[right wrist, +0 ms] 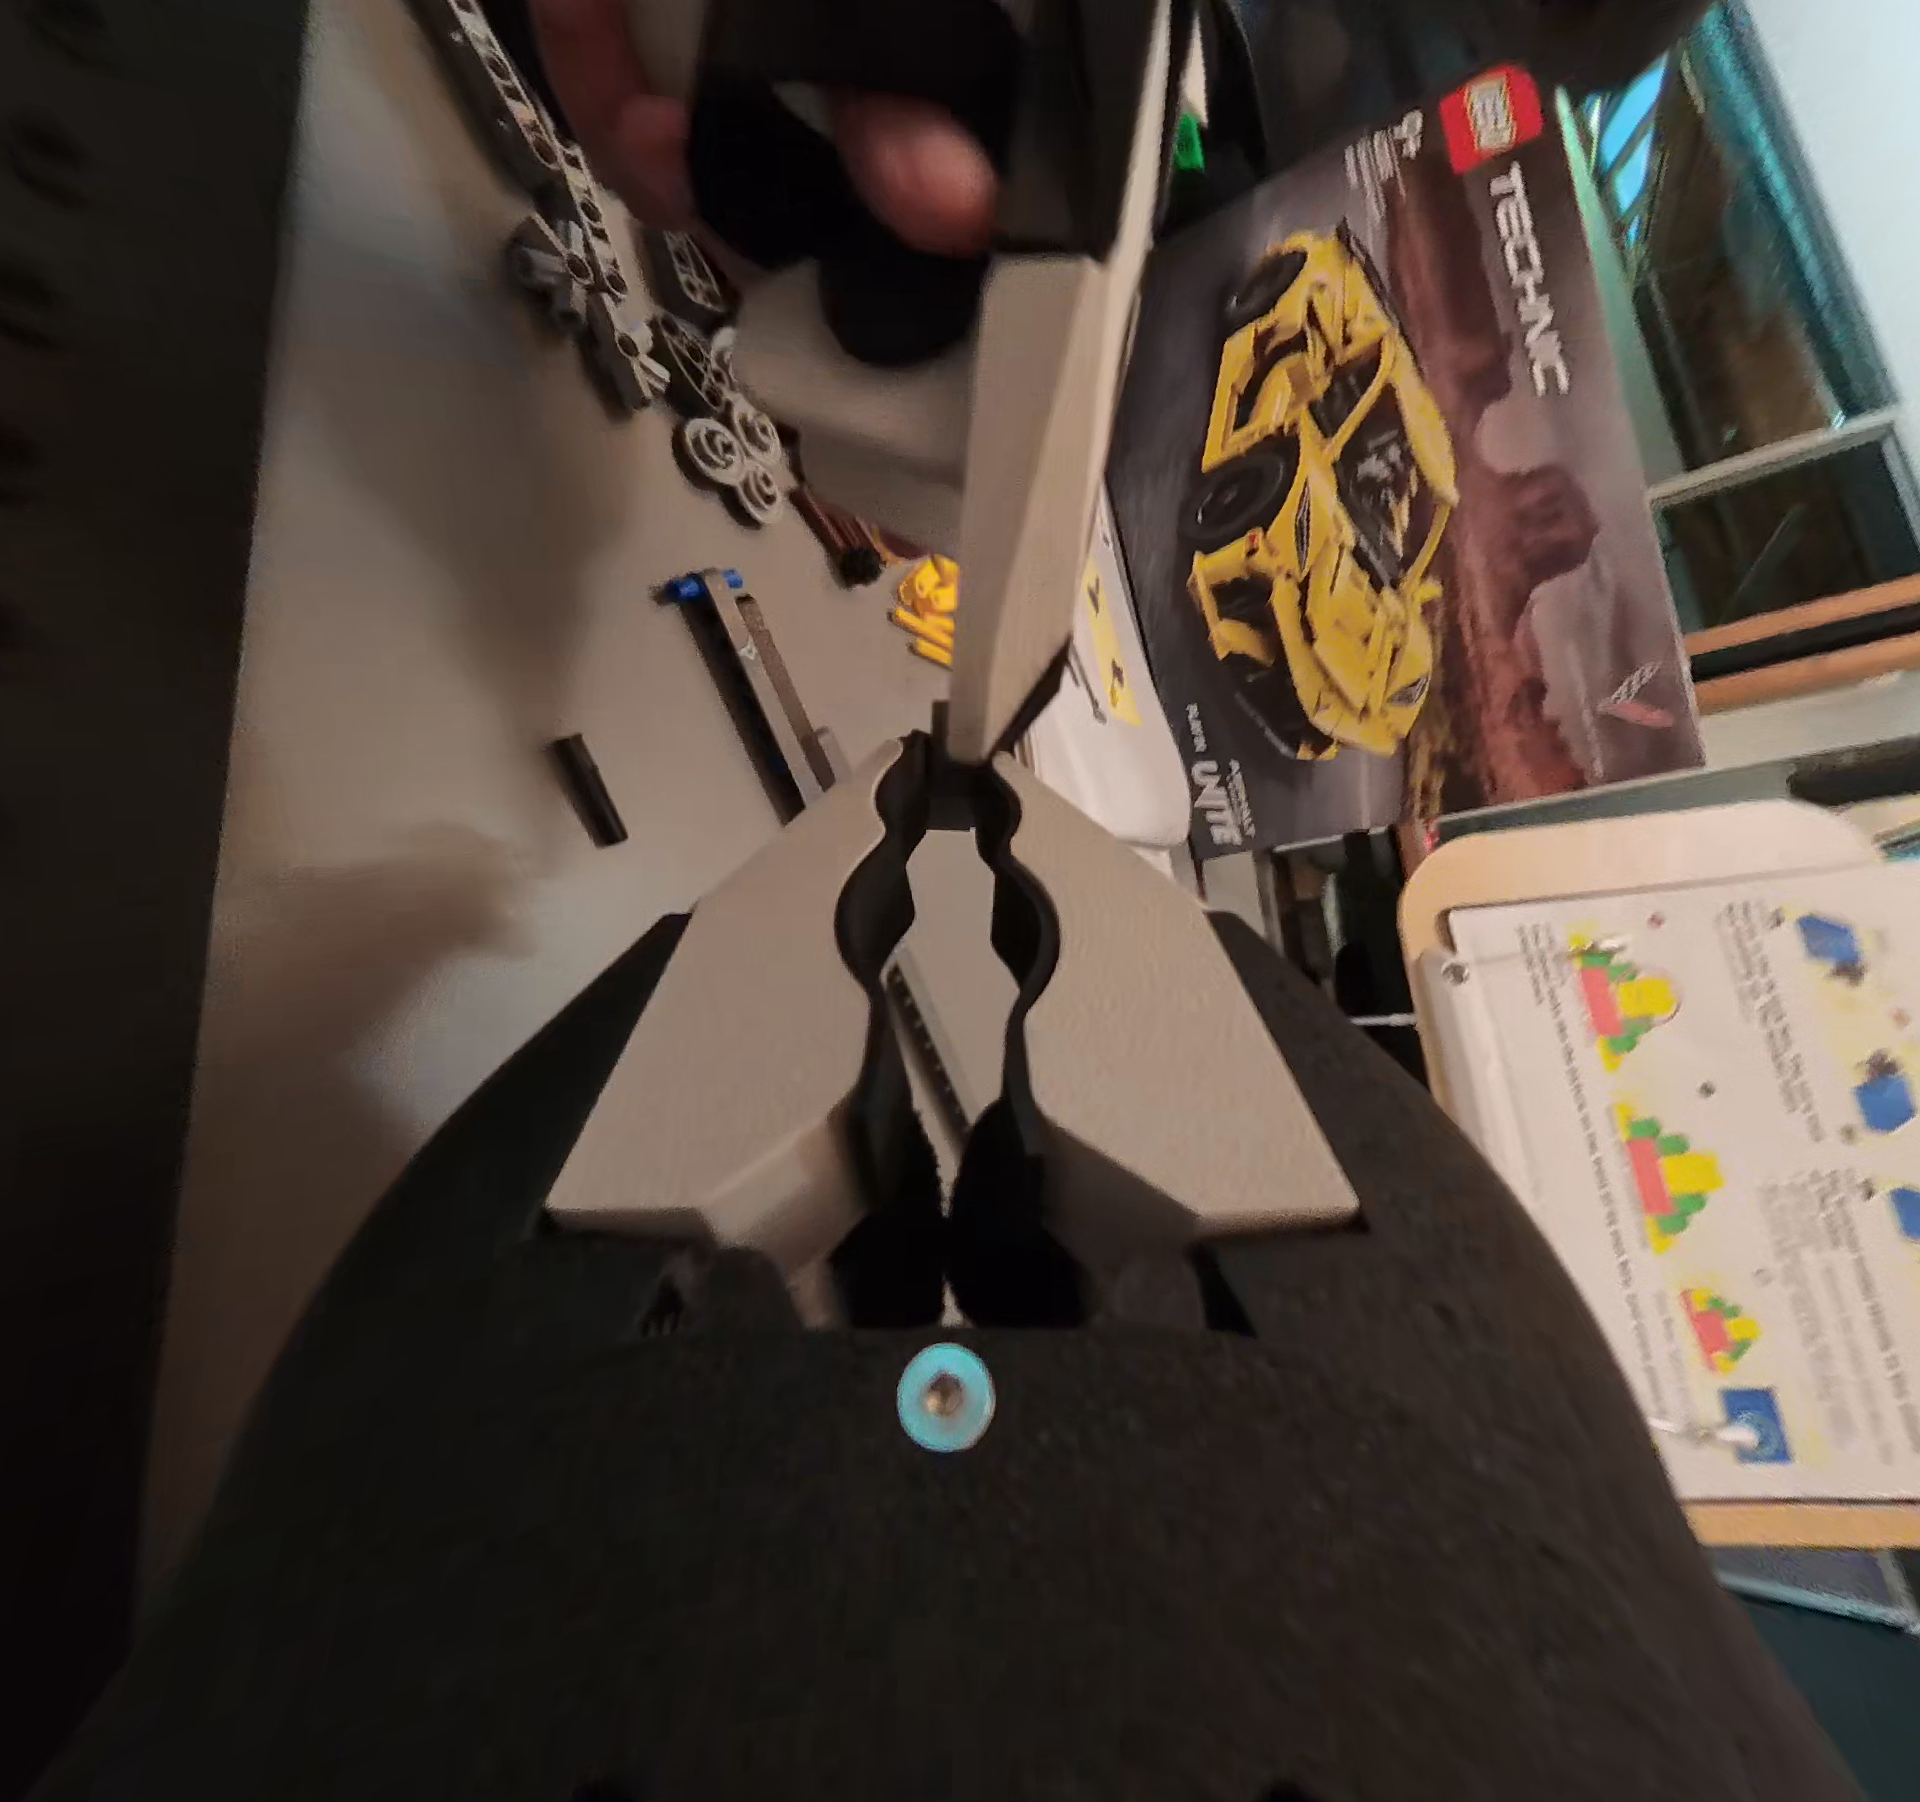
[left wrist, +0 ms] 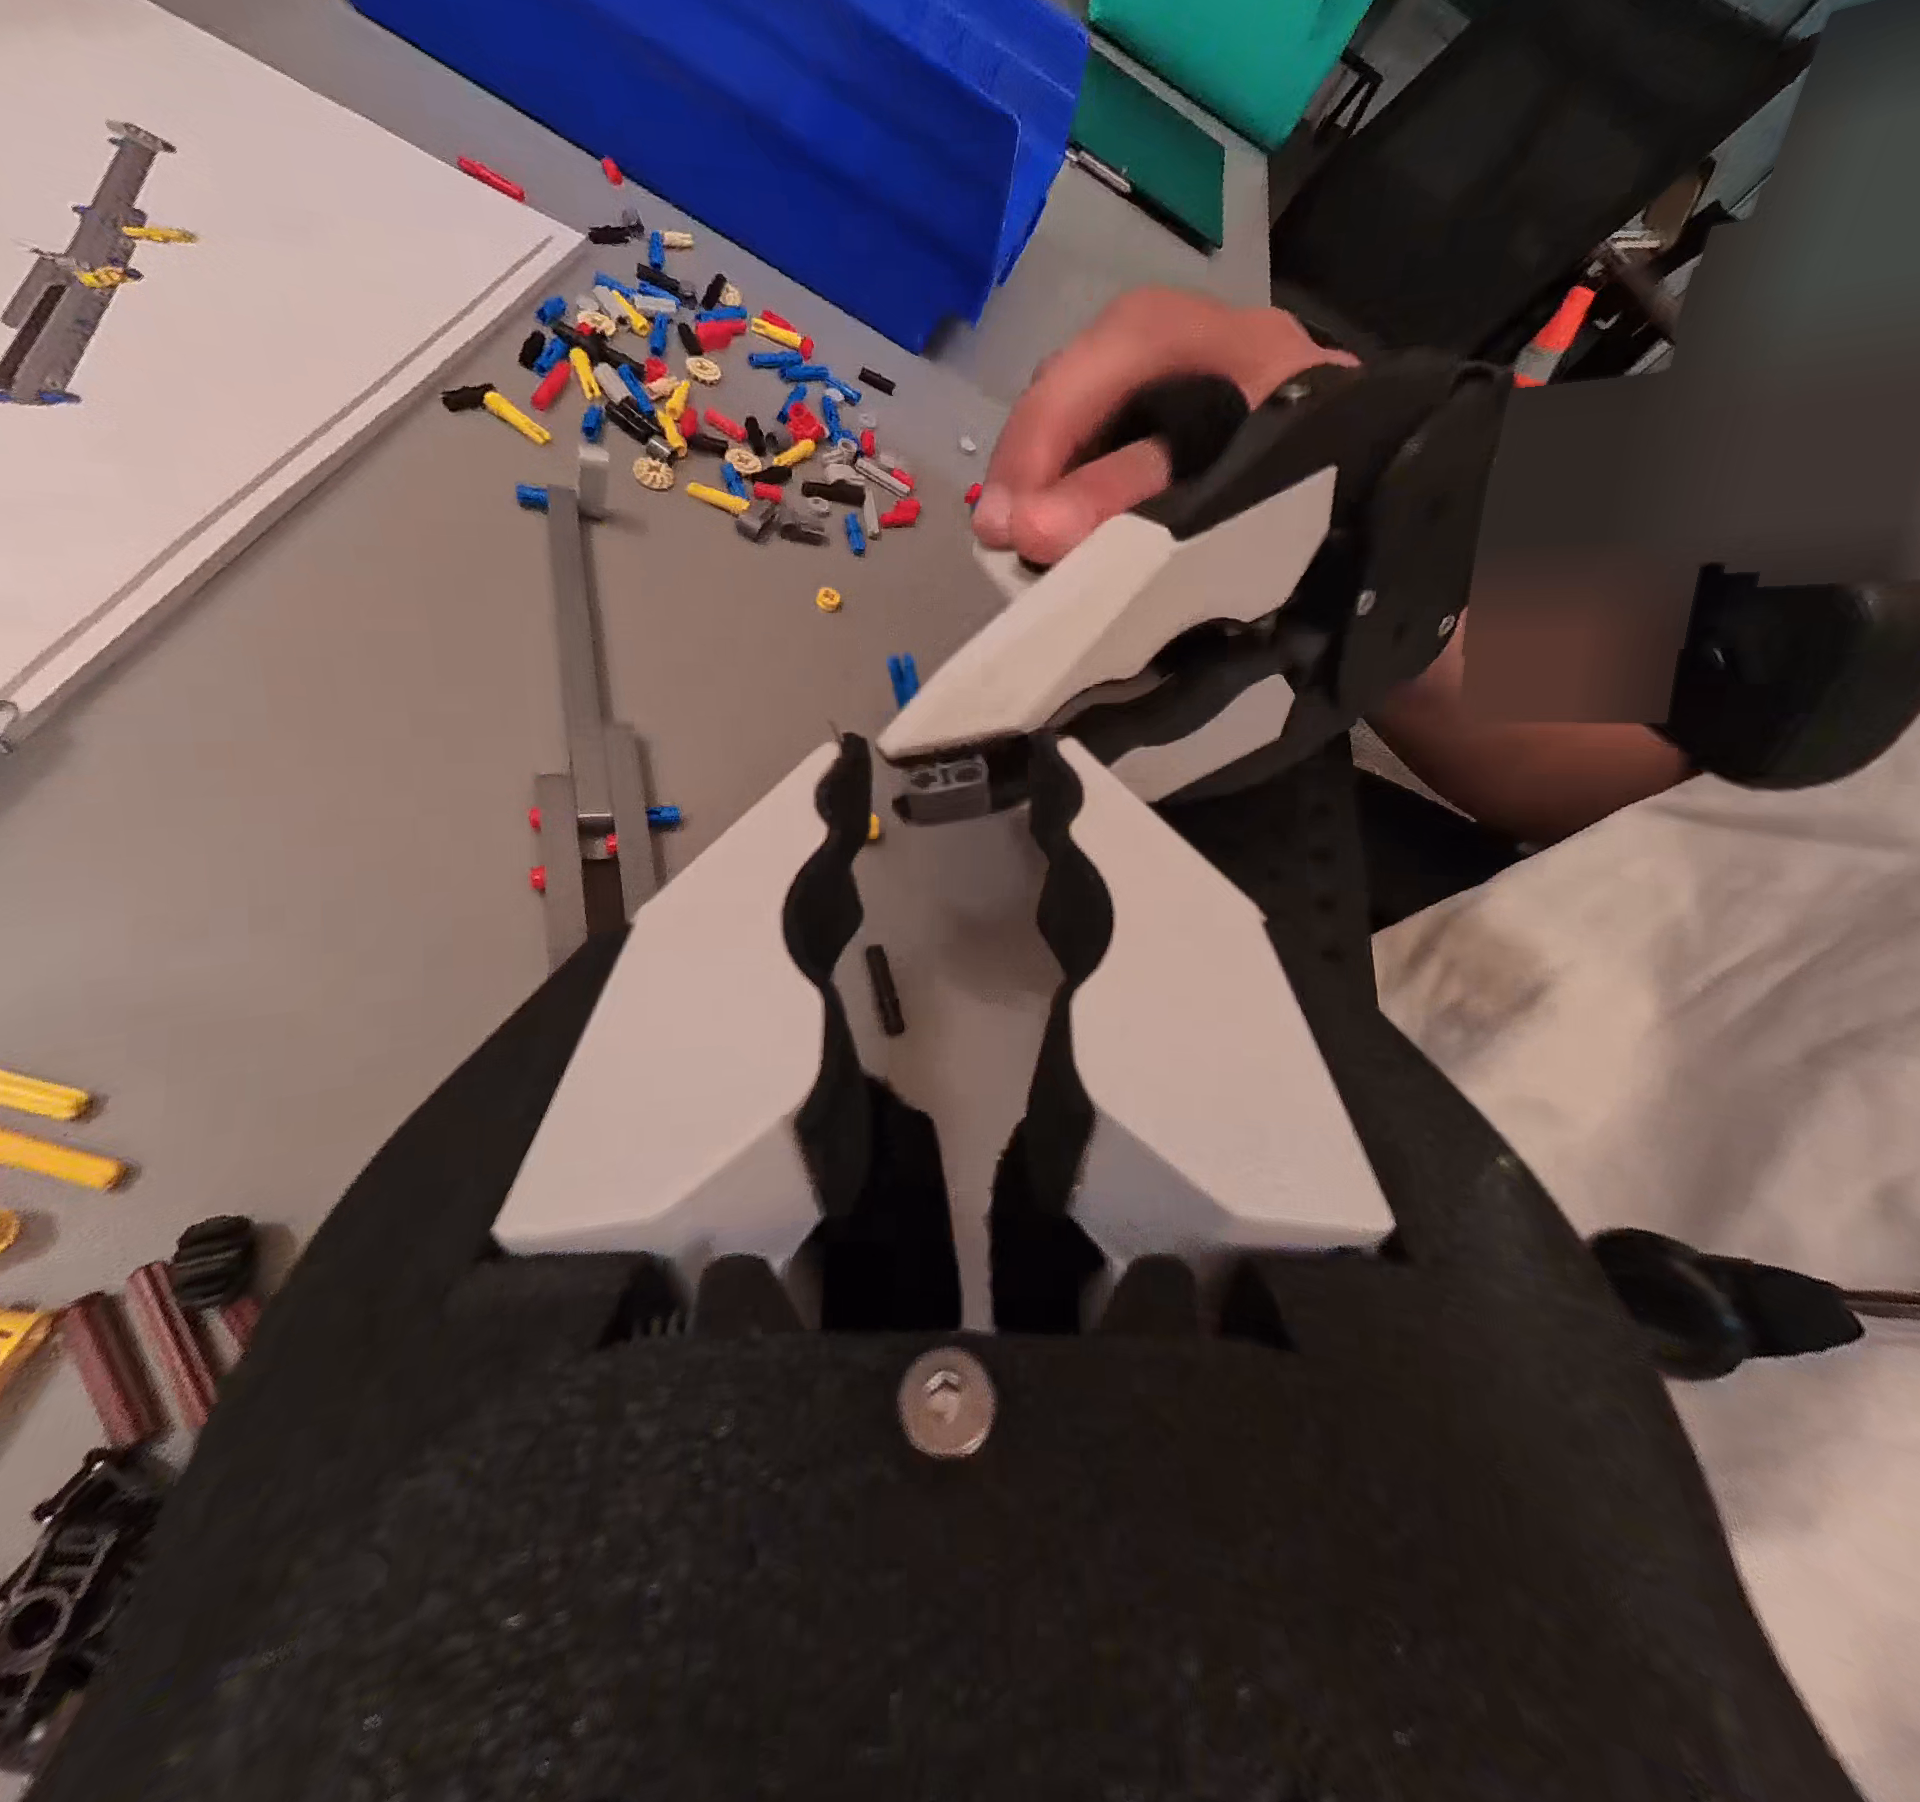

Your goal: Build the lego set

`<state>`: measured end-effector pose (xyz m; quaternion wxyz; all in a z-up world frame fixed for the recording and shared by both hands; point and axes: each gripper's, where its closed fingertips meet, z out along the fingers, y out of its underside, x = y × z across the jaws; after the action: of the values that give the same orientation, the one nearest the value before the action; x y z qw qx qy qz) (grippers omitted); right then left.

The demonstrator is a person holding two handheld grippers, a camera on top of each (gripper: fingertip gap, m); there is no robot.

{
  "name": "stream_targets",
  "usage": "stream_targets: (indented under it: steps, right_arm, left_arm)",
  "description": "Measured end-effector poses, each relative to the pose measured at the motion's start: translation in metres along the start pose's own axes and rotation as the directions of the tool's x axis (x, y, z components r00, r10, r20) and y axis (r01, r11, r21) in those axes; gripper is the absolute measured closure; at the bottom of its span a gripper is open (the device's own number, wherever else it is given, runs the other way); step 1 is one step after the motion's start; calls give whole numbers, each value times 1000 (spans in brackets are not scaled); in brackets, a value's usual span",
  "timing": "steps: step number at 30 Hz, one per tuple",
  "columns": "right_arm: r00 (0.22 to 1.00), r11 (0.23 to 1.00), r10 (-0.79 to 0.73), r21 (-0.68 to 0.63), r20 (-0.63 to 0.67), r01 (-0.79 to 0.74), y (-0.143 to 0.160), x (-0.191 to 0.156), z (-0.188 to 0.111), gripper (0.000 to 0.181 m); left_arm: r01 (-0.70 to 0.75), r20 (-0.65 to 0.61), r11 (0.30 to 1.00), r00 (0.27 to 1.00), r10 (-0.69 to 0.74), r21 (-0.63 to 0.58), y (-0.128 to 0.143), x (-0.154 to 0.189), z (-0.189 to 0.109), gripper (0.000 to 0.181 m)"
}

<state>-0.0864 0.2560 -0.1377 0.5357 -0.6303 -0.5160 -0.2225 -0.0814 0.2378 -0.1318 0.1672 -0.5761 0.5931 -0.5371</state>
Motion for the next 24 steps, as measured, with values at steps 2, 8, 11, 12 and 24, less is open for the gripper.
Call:
stream_targets:
  steps: [2,8,11,12,24]
  right_arm:
    - [999,999,-47,-5,-17,47,-3,1,2,174]
    - [993,993,-105,55,-45,108,-16,6,0,174]
    - [995,995,-63,68,-81,69,-19,10,-1,174]
    - [995,997,-33,70,-92,40,-21,10,-1,173]
    - [-87,-29,797,-106,598,-994,-41,32,-19,126]
  left_arm:
    - [-3,-19,1000,1000,3,-12,3,0,-2,158]
    - [-14,-60,1000,998,15,21,3,6,-11,165]
    - [-41,-55,998,998,44,48,-1,7,-14,166]
    - [-40,-63,998,997,43,53,-1,8,-16,166]
    - [-469,209,832,882,423,296,-44,18,-47,166]
